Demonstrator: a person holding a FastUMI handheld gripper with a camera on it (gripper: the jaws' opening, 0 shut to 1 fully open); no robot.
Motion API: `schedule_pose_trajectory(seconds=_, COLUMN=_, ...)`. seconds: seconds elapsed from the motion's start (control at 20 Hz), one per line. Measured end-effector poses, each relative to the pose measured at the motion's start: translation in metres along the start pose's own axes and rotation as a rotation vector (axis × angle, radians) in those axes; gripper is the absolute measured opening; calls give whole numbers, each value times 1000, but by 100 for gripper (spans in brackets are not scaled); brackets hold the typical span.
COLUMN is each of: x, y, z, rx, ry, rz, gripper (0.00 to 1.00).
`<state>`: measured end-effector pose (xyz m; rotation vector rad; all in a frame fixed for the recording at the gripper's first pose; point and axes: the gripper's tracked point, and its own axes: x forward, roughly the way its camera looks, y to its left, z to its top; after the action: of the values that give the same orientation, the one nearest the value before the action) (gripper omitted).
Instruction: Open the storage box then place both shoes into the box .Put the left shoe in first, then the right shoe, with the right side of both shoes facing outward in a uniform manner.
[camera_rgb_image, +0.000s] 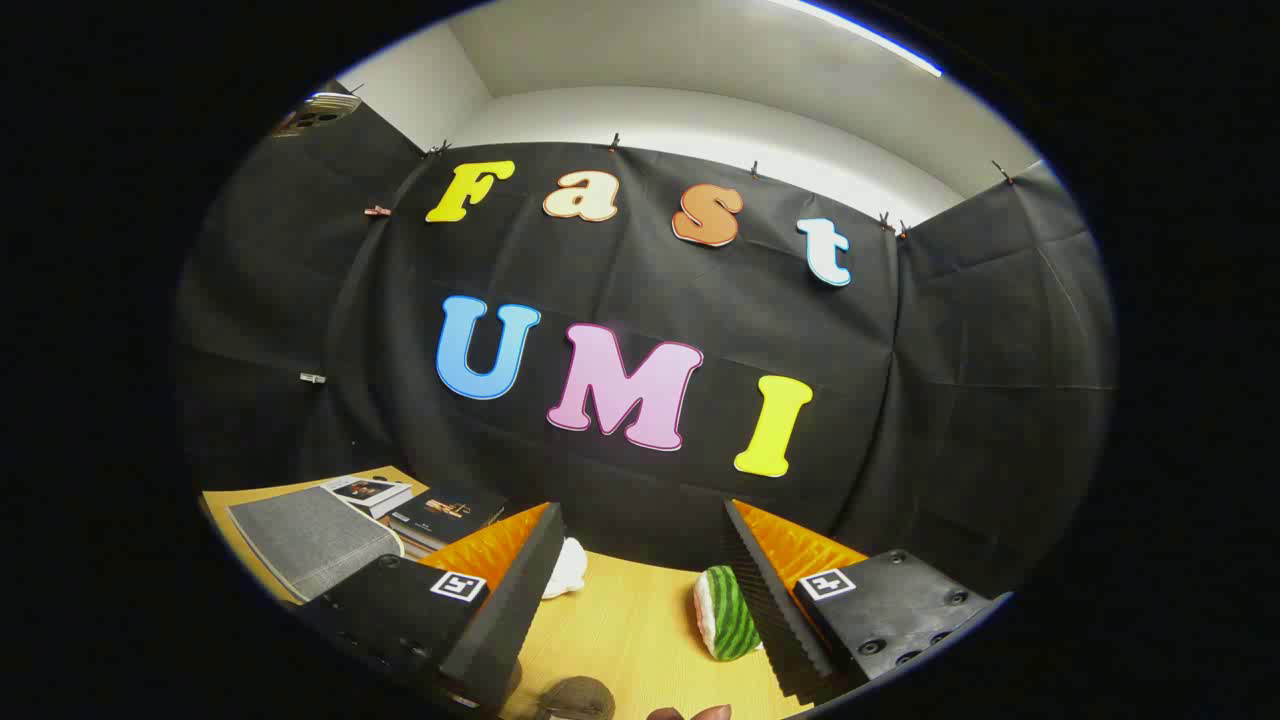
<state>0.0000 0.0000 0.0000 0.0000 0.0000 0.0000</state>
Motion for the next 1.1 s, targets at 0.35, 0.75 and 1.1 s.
schedule_pose_trajectory(seconds=0.35, x=-3, y=-1, z=2, rx=-1, ry=-7, rz=8, gripper=97)
schedule_pose_trajectory(seconds=0.75, x=-4, y=-1, z=1, rx=2, ry=2, rz=17, gripper=97)
schedule_pose_trajectory(seconds=1.1, x=-6, y=3, z=0, rx=15, ry=13, rz=48, gripper=97)
